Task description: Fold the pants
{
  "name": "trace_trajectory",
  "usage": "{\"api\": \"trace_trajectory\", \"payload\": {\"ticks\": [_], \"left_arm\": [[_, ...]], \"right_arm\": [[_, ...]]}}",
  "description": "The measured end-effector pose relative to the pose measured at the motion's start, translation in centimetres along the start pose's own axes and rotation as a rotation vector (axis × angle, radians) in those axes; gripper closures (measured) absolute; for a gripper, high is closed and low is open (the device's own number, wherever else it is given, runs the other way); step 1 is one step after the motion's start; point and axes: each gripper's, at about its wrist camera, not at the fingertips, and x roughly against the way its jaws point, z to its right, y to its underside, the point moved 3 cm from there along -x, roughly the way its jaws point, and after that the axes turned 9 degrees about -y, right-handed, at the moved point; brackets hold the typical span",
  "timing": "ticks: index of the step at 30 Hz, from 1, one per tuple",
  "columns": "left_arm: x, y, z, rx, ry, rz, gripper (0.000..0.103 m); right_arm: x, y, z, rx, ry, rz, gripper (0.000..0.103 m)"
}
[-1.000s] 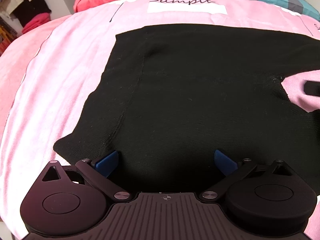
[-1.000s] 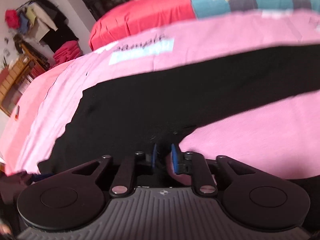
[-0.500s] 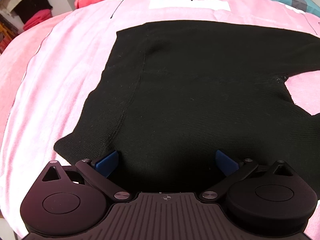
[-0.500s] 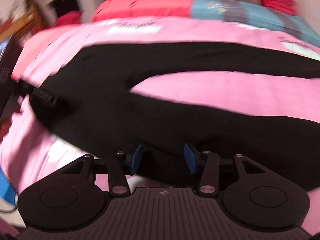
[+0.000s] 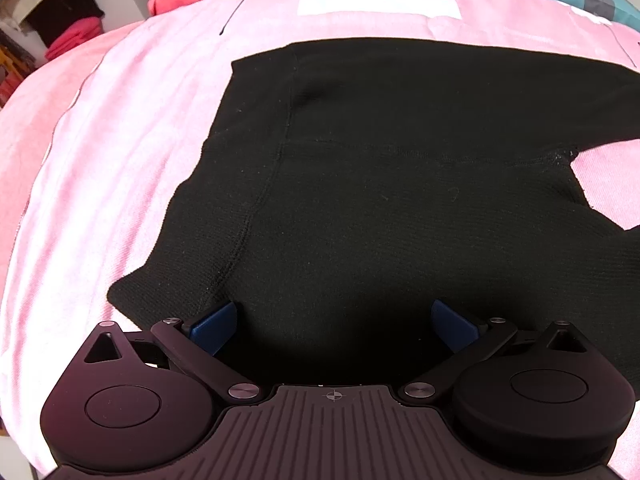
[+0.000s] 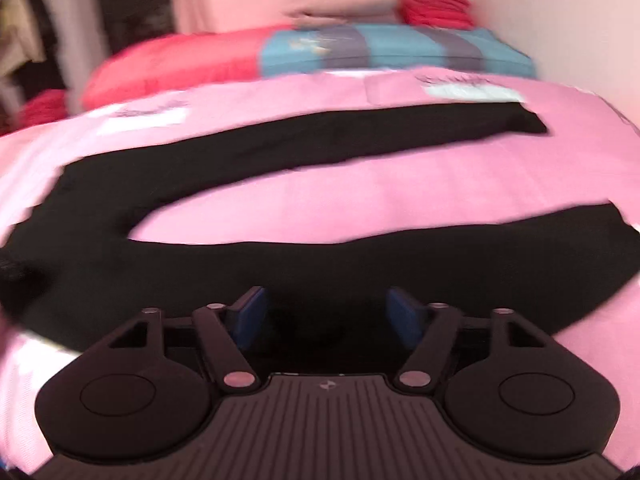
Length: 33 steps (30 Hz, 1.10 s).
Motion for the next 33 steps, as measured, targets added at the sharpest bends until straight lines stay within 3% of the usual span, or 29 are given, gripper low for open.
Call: {"api": "trace_trajectory", "payload": {"ticks": [2,6,8,9,12,15,17,18,20,23,25,27,30,32,33], "left_arm": [[0.0,-0.1,-0.1,-0.002,0.004,-0.008,0.0],[-0.1,-0.1,-0.1,-0.002,0.006,-0.011,0.0],[-0.1,-0.1,-0.1,-0.002,0.006,-0.014,0.0],[-0.1,-0.1,-0.1,-0.003,0.006,-0.015,0.0],[-0.1,-0.2,-0.1,-0.004,0.006,-0.016,0.0],[-0.2,-0.3,-0.1,-0.006,0.004,-0.026,0.0],[-0.2,-0.5,-0.1,-0.008,0.003,-0.031,0.0],[-0.2,-0.6,0.0,-0.01,0.002,-0.032,0.0],[-0.3,-0.7,0.0,-0.011,0.001,-0.036,0.0],[-0.3,-0.7,-0.1,-0.009,0.003,-0.04,0.0],[-0.3,-0.7,0.0,-0.009,0.001,-0.035,0.0],[-0.4,-0.6,-0.1,-0.007,0.001,-0.032,0.0],[-0.3,-0.6,0.0,-0.005,0.002,-0.032,0.0],[-0.4,-0.6,-0.1,-0.004,0.003,-0.034,0.0],[-0.4,-0.6,-0.1,-0.003,0.004,-0.034,0.0]], "right_arm": [[0.6,0.3,0.9,0.036,0.004,0.024,0.031],[4.1,0.3,5.2,-0.209,0.008,0.192,0.03],[4.7,0.3,7.6,-0.325,0.185,0.239,0.03],[4.8,0.1,9.0,-0.404,0.234,0.263,0.03],[4.6,0.2,12.9,-0.598,0.261,0.304,0.027],[3.3,0.0,14.9,-0.623,0.321,0.297,0.03],[2.9,-0.5,15.6,-0.646,0.316,0.31,0.049],[2.8,-0.6,15.7,-0.679,0.314,0.335,0.053],[2.8,-0.5,16.9,-0.72,0.265,0.362,0.08],[3.7,-0.8,18.0,-0.678,0.242,0.364,0.09],[5.2,0.2,18.8,-0.701,0.3,0.401,0.09],[5.1,1.5,20.5,-0.782,0.299,0.37,0.09],[5.2,1.4,19.8,-0.74,0.326,0.373,0.083],[5.6,0.9,19.1,-0.727,0.375,0.383,0.058],[6.0,0.8,18.8,-0.723,0.409,0.388,0.052]]}}
